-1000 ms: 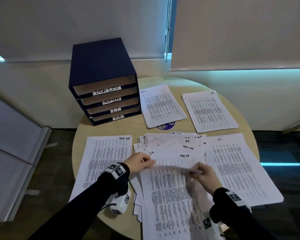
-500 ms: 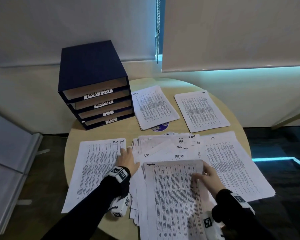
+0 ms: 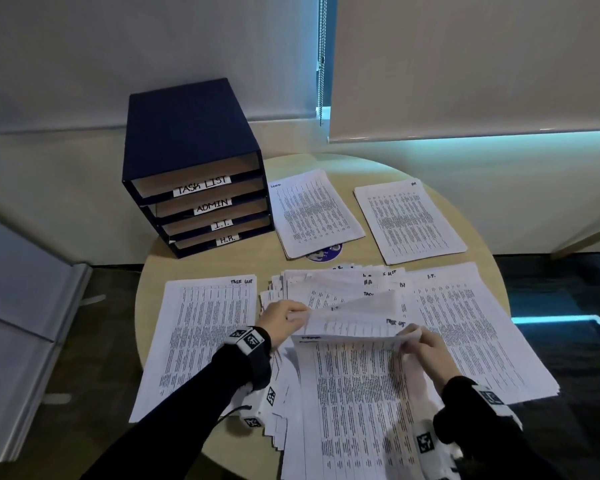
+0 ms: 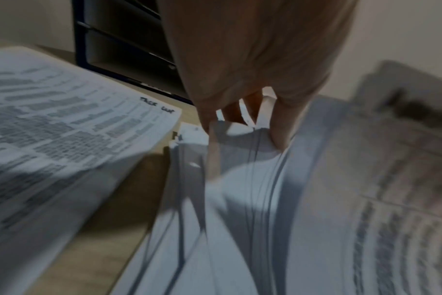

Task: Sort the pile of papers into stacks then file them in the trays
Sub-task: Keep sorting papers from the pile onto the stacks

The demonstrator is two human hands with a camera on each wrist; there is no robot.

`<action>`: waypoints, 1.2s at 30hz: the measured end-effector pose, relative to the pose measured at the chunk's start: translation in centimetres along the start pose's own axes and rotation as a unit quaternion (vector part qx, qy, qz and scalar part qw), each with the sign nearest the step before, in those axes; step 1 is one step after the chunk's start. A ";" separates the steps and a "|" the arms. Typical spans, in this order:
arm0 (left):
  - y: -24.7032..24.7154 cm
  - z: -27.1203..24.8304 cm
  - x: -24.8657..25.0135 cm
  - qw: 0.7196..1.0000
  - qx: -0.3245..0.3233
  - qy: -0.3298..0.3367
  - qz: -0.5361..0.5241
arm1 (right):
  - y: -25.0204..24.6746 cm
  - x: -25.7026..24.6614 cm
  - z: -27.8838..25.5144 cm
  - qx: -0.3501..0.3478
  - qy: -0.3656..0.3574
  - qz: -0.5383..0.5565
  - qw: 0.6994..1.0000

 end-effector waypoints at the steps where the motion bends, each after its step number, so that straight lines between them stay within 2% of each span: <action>1: 0.8 -0.1 0.3 1.000 -0.012 -0.011 -0.026 | -0.2 0.3 0.2 0.004 0.000 -0.012 1.000; 2: 1.7 -0.1 0.5 0.999 -0.030 -0.020 -0.035 | -0.3 0.6 0.4 0.006 0.000 -0.024 1.000; 5: 3.9 -0.5 1.0 0.993 -0.116 -0.016 0.030 | -0.3 1.2 0.4 0.007 0.000 -0.042 0.999; 7: 4.3 -0.7 0.6 0.991 -0.130 -0.033 -0.006 | -0.3 1.4 0.2 0.014 0.004 -0.036 0.999; 9: 3.6 -0.4 -0.7 0.992 -0.085 -0.046 -0.078 | -0.2 1.6 0.0 0.020 0.011 -0.033 0.999; 10: 2.9 0.1 -1.5 0.995 -0.028 -0.043 -0.091 | -0.2 1.7 0.1 0.022 0.013 -0.036 0.999; 12: 1.2 1.1 -3.6 0.993 0.099 -0.046 -0.051 | -0.1 2.1 0.3 0.025 0.013 -0.050 0.998; 13: 0.6 1.5 -4.3 0.989 0.129 -0.061 -0.041 | -0.1 2.3 0.4 0.025 0.012 -0.057 0.998; 16: 0.0 2.7 -4.8 0.989 0.097 -0.096 -0.060 | 0.1 2.1 0.6 0.025 0.007 -0.080 0.996; 19: -0.1 4.3 -4.2 0.988 0.087 -0.100 -0.081 | 0.3 1.7 0.5 0.018 0.004 -0.088 0.996; 21: -0.2 5.8 -4.3 0.984 0.102 -0.118 -0.084 | 0.4 1.5 0.6 0.016 0.009 -0.082 0.996; 26: -0.7 6.8 -3.3 0.963 0.147 -0.139 -0.175 | 0.4 1.5 0.8 0.015 0.016 -0.089 0.996; 28: -0.6 5.9 -2.4 0.966 0.170 -0.106 -0.163 | 0.4 1.7 1.0 0.013 0.021 -0.090 0.996; 31: -0.2 4.0 -1.1 0.981 0.190 -0.022 -0.034 | 0.5 1.7 1.0 0.013 0.029 -0.082 0.996; 33: 0.4 3.2 -1.0 0.985 0.161 0.031 0.049 | 0.3 1.4 0.9 0.015 0.028 -0.079 0.996; 36: 1.3 2.3 -0.9 0.991 0.081 0.075 0.073 | 0.2 1.2 1.0 0.016 0.033 -0.082 0.996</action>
Point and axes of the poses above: each hand's wrist, its own z-axis towards the middle knuckle, its own y-axis out of the palm, x = y × z, the point moved 3 cm from there along z, towards the middle knuckle, and after that the axes turned 13 degrees about -z, right-handed, at the moved point
